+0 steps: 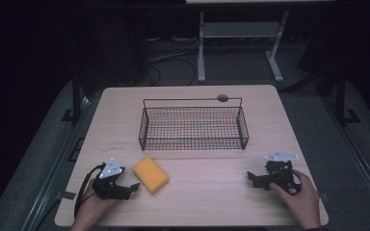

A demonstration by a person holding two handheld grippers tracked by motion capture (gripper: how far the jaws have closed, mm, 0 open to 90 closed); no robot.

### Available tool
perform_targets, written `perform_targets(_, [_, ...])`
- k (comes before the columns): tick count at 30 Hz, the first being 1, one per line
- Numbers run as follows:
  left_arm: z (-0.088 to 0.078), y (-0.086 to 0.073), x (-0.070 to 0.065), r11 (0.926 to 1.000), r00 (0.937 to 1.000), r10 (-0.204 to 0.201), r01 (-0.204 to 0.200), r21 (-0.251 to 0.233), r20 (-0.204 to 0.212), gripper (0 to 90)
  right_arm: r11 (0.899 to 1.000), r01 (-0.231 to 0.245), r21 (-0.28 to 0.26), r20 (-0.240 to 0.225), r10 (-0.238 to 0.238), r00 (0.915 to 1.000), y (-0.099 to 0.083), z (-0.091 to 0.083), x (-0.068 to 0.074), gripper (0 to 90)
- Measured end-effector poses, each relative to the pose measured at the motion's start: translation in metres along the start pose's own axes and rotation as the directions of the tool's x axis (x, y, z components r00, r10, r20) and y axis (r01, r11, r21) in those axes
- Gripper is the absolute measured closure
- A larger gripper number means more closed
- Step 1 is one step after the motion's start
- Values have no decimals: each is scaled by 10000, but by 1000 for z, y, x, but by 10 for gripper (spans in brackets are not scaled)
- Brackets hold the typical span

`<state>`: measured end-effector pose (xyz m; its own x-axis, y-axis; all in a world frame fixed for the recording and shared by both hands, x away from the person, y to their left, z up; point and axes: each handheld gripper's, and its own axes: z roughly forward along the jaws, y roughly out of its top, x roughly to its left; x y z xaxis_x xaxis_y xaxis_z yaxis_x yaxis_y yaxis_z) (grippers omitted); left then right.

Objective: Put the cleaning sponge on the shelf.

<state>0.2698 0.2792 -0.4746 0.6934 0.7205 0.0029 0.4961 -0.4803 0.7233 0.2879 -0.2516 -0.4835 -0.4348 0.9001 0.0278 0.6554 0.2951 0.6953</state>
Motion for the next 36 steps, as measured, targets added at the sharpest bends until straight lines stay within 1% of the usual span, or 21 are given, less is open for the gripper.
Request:
perform_targets(6, [-1,0,1,10000,10000,7,-7,22,-58,143,10000,10,-9,-1,-10,10000,0,0,0,0])
perform_targets(7, [-2,0,1,10000,10000,-13,13,38,-65,148,10000,16,-9,0,-16,10000,0,0,0,0])
perform_targets(8, [-3,0,1,9998,9999,-135,137,115,-104,151,10000,15,-14,-3,-15,10000,0,0,0,0])
perform_targets(10, [-7,0,0,9999,9999,-142,142,98,-41,212,10000,-3,-5,1,3,10000,0,0,0,0])
perform_targets(13, [-10,1,0,9998,9998,-184,184,43,-44,236,10000,9,-9,-2,-9,10000,0,0,0,0])
perform_targets(15, [-14,2,-1,9999,9999,-151,151,33,33,291,10000,-16,-10,-12,16,10000,0,0,0,0])
perform_targets(16, [-16,3,0,9999,9999,-154,154,17,69,345,10000,20,-9,-1,-20,10000,0,0,0,0])
perform_targets(17, [-18,3,0,9999,9998,-160,160,11,104,345,10000,20,-9,-1,-20,10000,0,0,0,0])
perform_targets(19, [-20,4,-1,9998,9995,-206,206,29,244,423,10000,5,-6,-6,-5,10000,0,0,0,0])
perform_targets(20, [-21,4,-2,9998,9994,-157,153,120,319,539,10000,-19,-17,-17,19,10000,0,0,0,0])
perform_targets(21, [-21,5,-3,9998,9994,-48,41,207,345,539,10000,-19,-17,-17,19,10000,0,0,0,0])
perform_targets(22, [-22,5,-4,9997,9991,13,-24,256,421,591,10000,-17,-20,-13,17,10000,0,0,0,0])
perform_targets(23, [-23,6,-5,9995,9987,86,-102,302,501,688,10000,6,-13,1,-6,10000,0,0,0,0])
perform_targets(24, [-24,8,-7,9993,9977,142,-164,339,659,744,10000,4,-9,-2,-4,10000,0,0,0,0])
perform_targets(26, [-25,10,-7,9990,9972,173,-203,410,728,848,10000,4,-10,-1,-4,10000,0,0,0,0])
perform_targets(27, [-26,10,-8,9990,9966,209,-240,379,793,848,10000,4,-10,-1,-4,10000,0,0,0,0])
perform_targets(28, [-26,11,-9,9988,9958,223,-260,409,884,888,10000,6,-12,-3,-6,10000,0,0,0,0])
perform_targets(29, [-26,12,-9,9986,9952,229,-273,454,951,896,10000,8,-15,-2,-8,10000,0,0,0,0])
perform_targets(33, [-24,13,-13,9977,9918,321,-393,560,1238,896,10000,6,-13,-2,-6,10000,0,0,0,0])
perform_targets(35, [-21,16,-17,9968,9877,472,-563,571,1490,896,10000,7,-9,-1,-7,10000,0,0,0,0])
perform_targets(36, [-21,16,-17,9968,9877,472,-563,571,1490,896,10000,5,-8,1,-5,10000,0,0,0,0])
